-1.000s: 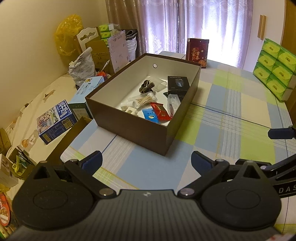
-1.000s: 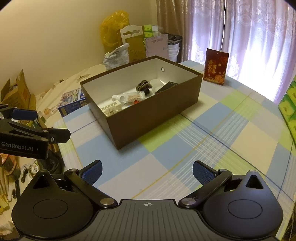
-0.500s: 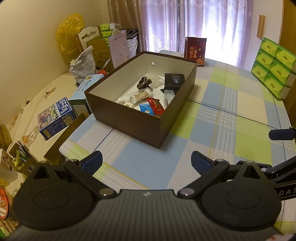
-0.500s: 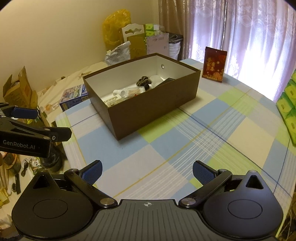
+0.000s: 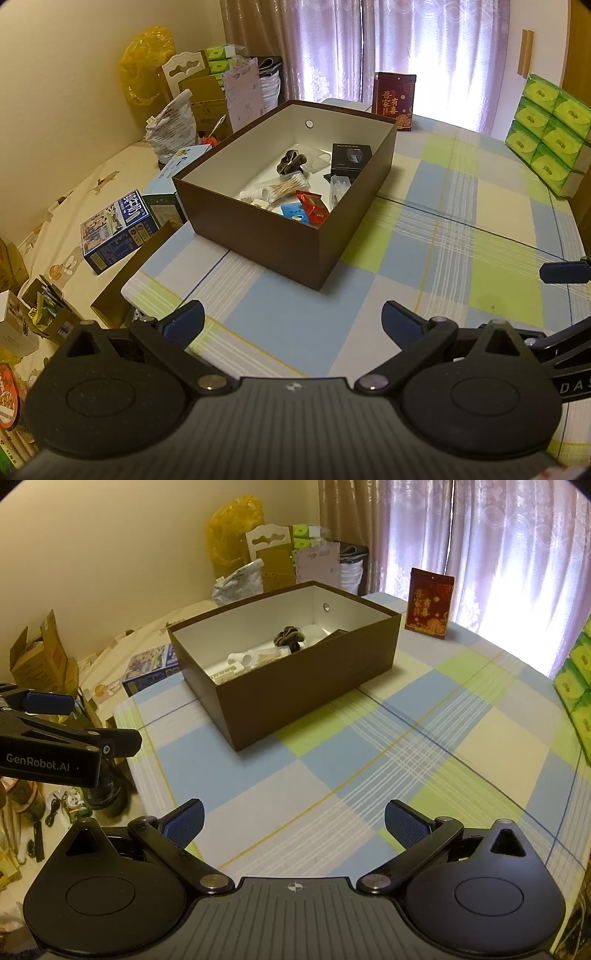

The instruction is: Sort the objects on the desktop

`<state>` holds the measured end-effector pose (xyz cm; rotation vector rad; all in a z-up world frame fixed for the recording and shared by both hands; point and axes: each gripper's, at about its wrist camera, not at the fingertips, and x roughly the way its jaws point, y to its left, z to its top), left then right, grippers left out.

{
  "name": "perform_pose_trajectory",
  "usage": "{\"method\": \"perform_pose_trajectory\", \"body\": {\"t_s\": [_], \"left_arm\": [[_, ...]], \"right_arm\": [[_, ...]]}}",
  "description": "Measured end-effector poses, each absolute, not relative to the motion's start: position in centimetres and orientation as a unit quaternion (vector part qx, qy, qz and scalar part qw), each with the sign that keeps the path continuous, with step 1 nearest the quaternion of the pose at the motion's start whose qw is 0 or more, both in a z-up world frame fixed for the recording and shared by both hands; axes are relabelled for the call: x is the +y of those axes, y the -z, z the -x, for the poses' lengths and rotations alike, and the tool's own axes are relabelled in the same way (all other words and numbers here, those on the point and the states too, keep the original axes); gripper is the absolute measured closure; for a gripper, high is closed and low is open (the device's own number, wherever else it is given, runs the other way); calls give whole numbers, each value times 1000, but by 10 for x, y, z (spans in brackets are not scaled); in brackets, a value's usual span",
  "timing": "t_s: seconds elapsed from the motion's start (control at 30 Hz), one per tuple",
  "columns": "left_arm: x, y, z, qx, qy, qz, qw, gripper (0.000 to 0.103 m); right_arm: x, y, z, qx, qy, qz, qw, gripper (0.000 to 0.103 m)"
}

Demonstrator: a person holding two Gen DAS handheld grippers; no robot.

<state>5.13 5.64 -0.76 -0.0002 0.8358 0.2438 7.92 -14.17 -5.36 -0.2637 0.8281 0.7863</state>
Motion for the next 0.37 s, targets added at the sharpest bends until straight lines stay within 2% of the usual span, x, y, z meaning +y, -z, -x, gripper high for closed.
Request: {"method": "perform_pose_trajectory", "body": {"t_s": [0.37], "left_arm": [[61, 4, -54, 400, -138, 1, 906, 1]], "right_arm": [[-143, 53, -84, 388, -380, 122, 831, 2]]}}
